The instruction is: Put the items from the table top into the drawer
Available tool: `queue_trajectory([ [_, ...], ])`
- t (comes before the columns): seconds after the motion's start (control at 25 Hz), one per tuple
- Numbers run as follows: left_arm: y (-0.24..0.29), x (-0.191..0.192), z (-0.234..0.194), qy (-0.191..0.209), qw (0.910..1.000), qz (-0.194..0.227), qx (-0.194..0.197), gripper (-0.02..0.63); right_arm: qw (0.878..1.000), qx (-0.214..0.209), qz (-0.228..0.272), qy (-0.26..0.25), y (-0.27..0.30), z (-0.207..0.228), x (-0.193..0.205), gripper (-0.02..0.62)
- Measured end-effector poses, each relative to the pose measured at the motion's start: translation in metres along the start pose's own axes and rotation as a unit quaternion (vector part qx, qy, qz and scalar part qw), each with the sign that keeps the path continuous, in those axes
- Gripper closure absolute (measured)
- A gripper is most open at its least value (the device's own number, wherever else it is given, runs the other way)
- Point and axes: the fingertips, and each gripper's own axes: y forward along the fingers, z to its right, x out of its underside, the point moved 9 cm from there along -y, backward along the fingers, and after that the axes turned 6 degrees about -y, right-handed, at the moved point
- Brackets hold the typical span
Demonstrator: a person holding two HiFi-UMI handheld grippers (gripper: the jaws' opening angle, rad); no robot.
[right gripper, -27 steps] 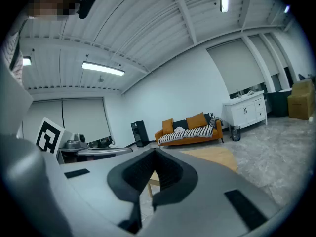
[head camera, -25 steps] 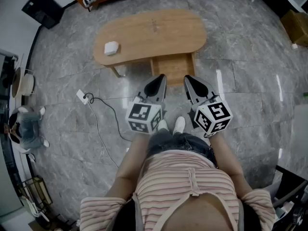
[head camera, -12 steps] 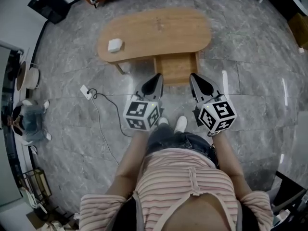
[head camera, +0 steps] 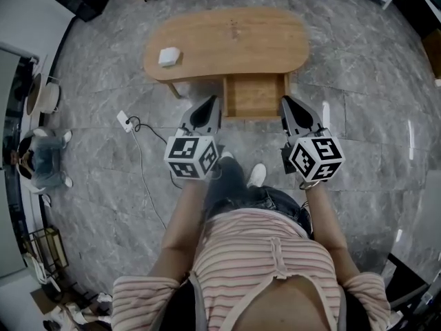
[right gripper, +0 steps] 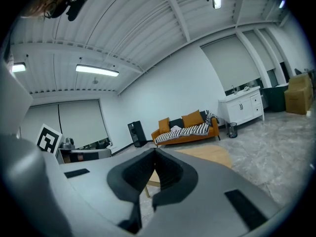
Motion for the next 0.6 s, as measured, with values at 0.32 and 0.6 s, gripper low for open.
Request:
queue_trajectory([
  [0.32, 0.016, -0.001, -0.019, -0.006, 0.9997, 0.007, -0.024, 0.592, 1.000, 0.008, 0.009, -0.005, 0.012, 0.017, 0.004, 0.587],
  [0.6, 0.033, -0.012, -0.030, 0.000, 0.9997, 0.005, -0.022, 0.592, 1.000, 0.000, 0.015, -0.008, 0.039, 0.019, -0.010, 0.588],
])
